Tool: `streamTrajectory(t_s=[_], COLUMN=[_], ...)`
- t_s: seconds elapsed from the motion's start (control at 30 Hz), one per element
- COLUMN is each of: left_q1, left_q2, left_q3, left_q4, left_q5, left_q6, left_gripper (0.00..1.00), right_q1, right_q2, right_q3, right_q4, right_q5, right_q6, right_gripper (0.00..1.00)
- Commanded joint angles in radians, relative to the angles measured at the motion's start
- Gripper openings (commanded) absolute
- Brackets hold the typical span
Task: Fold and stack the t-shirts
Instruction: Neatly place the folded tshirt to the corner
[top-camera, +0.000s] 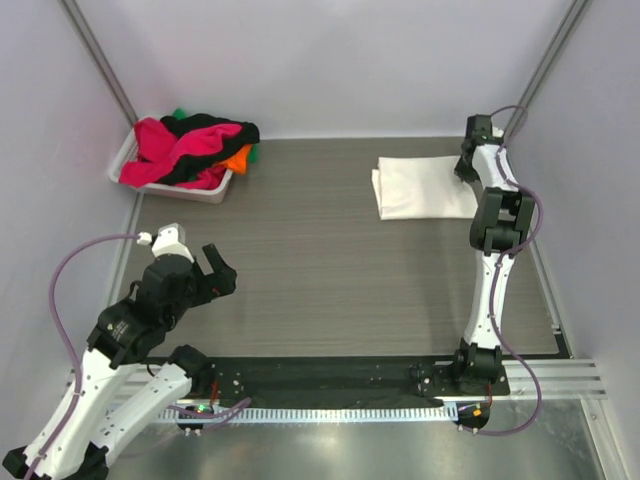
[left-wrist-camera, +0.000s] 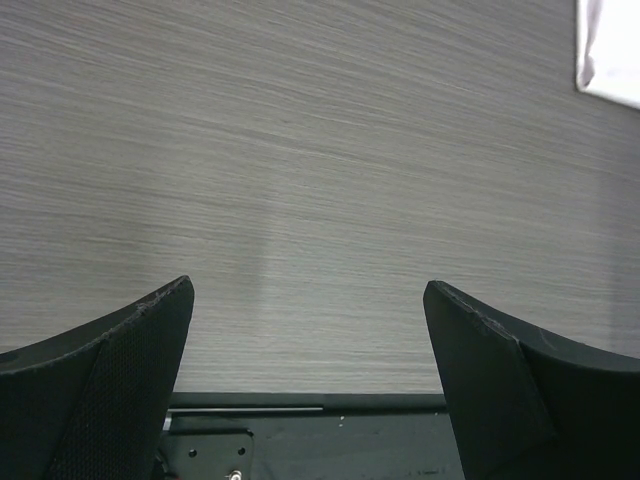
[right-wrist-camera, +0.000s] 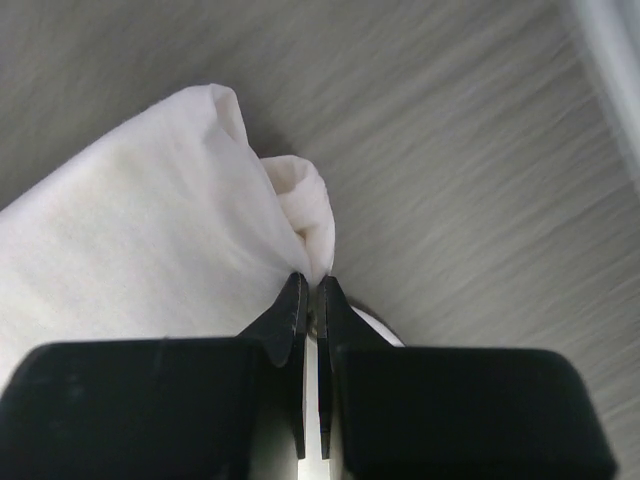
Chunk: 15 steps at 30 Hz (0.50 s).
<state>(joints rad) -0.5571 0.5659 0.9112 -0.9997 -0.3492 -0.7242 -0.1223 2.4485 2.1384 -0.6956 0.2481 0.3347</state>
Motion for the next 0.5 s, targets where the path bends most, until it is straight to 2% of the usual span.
streamTrajectory(t_s=[0.0, 0.1, 0.3, 0.47], left_q1=[-0.003, -0.003, -0.003, -0.003], left_q2=[-0.014, -0.012, -0.004, 0.018], left_q3=[0.002, 0.002, -0.002, -0.002], left_q4=[0.023, 0.019, 0.022, 0.021], left_q5=[-0.033, -0.036, -0.033, -0.028], left_q6=[0.006, 0.003, 0.003, 0.003], left_gripper=[0.98, 0.98, 0.98, 0.98], right_q1=[-0.039, -0.062, -0.091, -0.096], right_q2=[0.102, 0.190, 0.187, 0.230], right_q3=[0.251, 0.406, 0.362, 0.416], right_q4=[-0.047, -0.024, 0.215, 0.362], right_q5=[0.158, 0.195, 0.255, 0.289], right_q6=[-0.071, -0.114, -0.154, -0.197], right_gripper=[0.01, 0.01, 0.01, 0.01])
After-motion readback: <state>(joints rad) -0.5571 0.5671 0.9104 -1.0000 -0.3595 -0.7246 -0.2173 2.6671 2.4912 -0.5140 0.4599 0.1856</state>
